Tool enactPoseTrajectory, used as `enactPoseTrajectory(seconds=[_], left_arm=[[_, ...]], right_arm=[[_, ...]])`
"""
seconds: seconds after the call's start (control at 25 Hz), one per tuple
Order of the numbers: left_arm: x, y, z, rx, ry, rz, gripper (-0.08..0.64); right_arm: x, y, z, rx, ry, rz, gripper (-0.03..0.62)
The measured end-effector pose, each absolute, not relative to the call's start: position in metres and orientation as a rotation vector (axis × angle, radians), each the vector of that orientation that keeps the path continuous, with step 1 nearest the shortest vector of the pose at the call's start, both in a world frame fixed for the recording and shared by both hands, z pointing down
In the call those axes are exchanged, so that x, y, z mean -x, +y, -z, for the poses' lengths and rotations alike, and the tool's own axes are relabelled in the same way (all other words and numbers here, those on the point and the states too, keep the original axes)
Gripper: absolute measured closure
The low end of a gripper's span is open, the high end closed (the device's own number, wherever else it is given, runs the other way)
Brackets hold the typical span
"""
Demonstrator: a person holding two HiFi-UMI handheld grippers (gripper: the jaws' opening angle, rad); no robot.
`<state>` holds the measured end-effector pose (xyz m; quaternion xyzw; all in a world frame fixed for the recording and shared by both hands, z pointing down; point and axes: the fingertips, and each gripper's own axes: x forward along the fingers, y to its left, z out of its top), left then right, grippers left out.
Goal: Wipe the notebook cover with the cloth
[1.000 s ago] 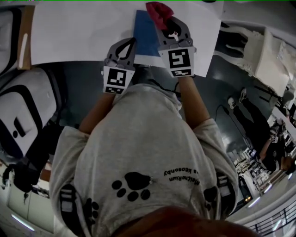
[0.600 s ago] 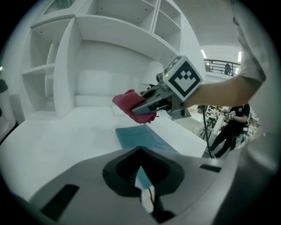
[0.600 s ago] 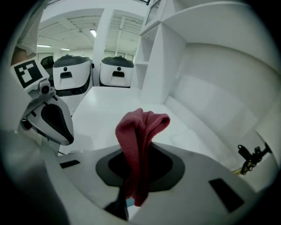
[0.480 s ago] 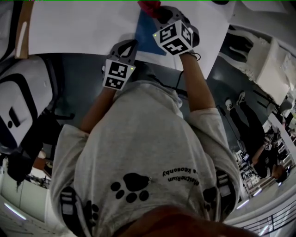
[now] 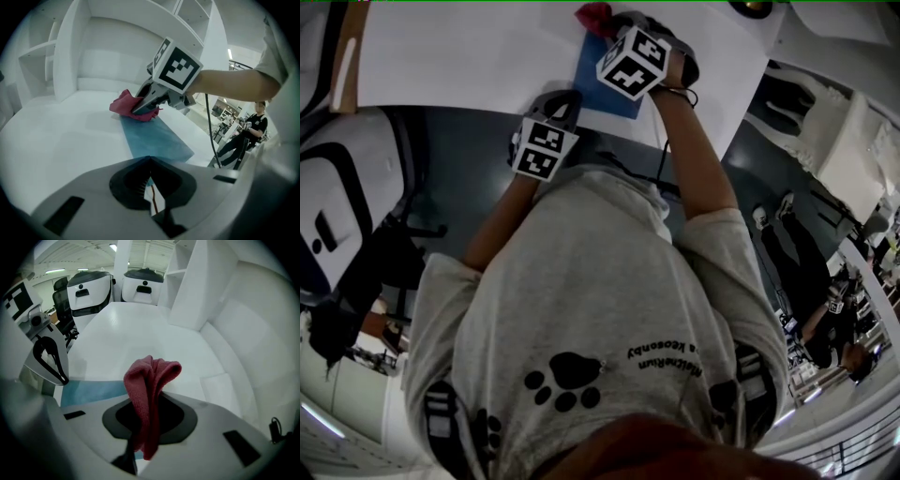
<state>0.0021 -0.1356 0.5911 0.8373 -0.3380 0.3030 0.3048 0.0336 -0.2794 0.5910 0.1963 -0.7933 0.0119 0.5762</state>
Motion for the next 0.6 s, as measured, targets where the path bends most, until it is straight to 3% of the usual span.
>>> enactPoseTrajectory(seconds=[0.6], left_arm=[[-0.004,-0.135,-0.609,-2.143,-0.853,-0.827,0.549]], right_arm=[[-0.076,-0.273,-0.602,-0.357,-1.694,-0.102,0.517]])
